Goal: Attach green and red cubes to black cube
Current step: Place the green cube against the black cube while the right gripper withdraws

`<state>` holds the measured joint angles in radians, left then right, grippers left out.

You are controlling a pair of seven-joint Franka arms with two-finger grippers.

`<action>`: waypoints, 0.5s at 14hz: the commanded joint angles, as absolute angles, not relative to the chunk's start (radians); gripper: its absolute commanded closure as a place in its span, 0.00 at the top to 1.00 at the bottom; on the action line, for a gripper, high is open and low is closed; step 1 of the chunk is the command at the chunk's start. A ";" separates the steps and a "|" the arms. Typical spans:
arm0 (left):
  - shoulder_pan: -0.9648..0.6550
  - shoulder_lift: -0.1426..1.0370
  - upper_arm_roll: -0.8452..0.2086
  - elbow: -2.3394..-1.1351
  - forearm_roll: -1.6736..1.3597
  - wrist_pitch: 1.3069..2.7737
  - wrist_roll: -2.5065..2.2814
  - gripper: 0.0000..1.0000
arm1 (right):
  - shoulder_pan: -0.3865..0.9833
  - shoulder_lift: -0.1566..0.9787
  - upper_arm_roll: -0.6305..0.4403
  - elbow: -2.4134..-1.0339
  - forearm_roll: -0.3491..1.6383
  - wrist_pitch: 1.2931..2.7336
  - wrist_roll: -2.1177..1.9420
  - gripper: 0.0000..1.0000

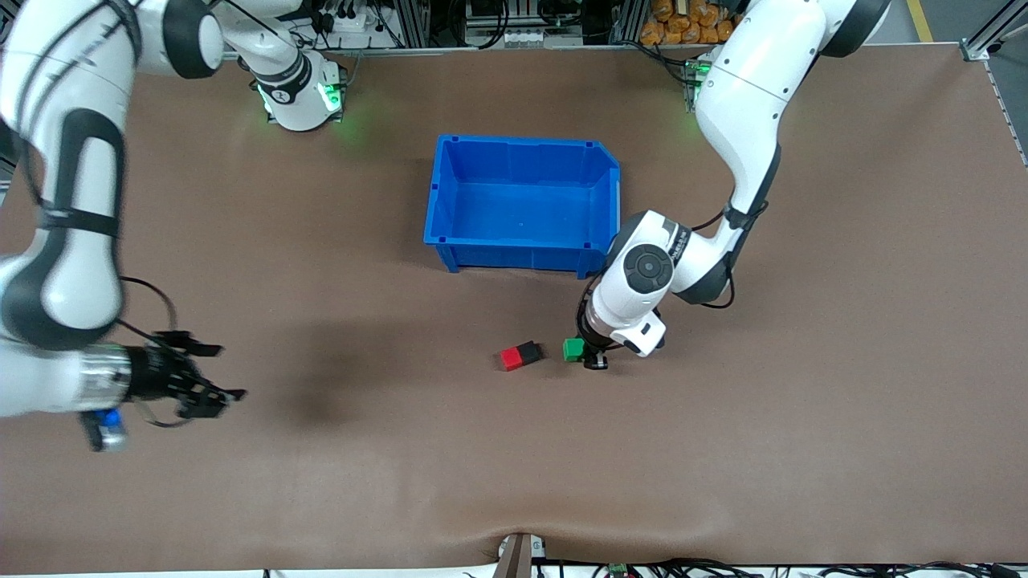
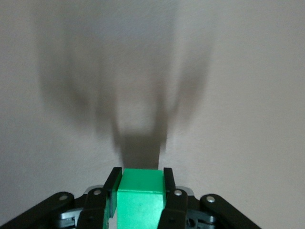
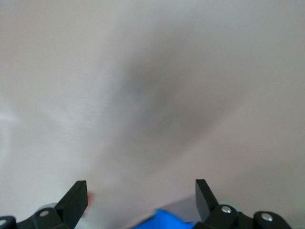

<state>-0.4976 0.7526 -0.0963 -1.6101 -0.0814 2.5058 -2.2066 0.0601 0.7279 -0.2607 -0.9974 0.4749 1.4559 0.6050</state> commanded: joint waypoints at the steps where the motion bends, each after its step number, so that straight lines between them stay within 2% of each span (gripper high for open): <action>1: -0.521 0.790 -0.086 -1.565 -0.103 2.490 -2.267 0.00 | 0.067 0.544 -0.235 -1.076 0.231 1.387 0.391 1.00; 3: -0.540 0.810 -0.084 -1.539 -0.100 2.490 -2.287 0.00 | 0.072 0.409 -0.233 -1.185 0.138 1.384 0.190 1.00; 5: -0.543 0.819 -0.083 -1.532 -0.103 2.490 -2.302 0.00 | 0.061 0.258 -0.235 -1.352 0.129 1.365 -0.048 1.00; 7: -0.558 0.844 -0.080 -1.502 -0.100 2.490 -2.327 0.00 | 0.061 0.091 -0.238 -1.583 0.121 1.478 -0.104 1.00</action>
